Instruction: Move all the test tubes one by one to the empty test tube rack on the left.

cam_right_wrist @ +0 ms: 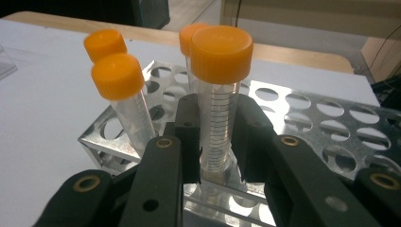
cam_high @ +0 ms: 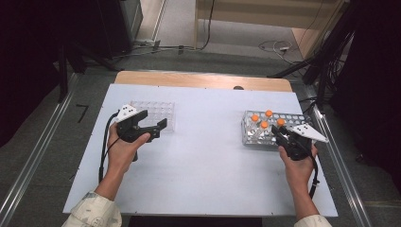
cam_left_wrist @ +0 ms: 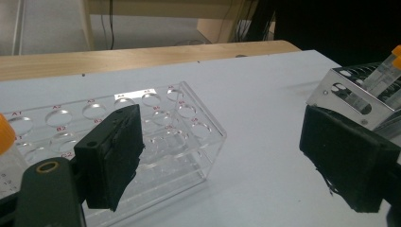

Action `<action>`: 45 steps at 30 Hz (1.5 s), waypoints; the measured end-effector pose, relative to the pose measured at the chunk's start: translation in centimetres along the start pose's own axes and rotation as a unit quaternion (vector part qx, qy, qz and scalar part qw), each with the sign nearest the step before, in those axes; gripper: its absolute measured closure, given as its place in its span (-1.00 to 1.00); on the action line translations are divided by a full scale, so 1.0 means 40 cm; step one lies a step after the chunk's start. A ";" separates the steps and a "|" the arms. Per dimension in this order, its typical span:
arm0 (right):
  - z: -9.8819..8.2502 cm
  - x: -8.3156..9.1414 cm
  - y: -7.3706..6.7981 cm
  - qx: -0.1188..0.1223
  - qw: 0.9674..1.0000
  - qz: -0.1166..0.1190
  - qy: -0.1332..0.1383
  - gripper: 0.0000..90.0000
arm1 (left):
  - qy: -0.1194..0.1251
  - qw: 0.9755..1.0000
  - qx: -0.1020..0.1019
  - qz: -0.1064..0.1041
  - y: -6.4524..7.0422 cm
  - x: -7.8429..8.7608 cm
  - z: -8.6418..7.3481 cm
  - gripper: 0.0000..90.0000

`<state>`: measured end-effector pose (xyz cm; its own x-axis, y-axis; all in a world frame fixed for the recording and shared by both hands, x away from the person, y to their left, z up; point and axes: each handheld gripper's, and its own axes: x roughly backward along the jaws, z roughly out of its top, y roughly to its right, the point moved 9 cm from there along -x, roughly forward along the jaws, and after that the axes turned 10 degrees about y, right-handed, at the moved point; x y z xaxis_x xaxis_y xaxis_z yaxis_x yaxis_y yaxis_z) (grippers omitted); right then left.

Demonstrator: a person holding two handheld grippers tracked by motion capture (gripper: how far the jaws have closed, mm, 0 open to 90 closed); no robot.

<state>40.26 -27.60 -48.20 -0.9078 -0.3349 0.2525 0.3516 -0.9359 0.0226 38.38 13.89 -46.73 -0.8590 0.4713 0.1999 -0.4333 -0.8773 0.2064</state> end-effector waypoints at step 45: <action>0.055 0.039 -0.343 0.040 0.984 0.171 0.006 0.60 | -0.008 0.998 -0.025 -0.063 0.144 -0.011 -0.015 -0.63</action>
<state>34.54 -15.05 -45.98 -0.7353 -0.6308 0.2477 0.6539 -0.7565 0.0145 36.10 8.57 -46.19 -0.7921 0.5798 0.1909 -0.5514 -0.8138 0.1837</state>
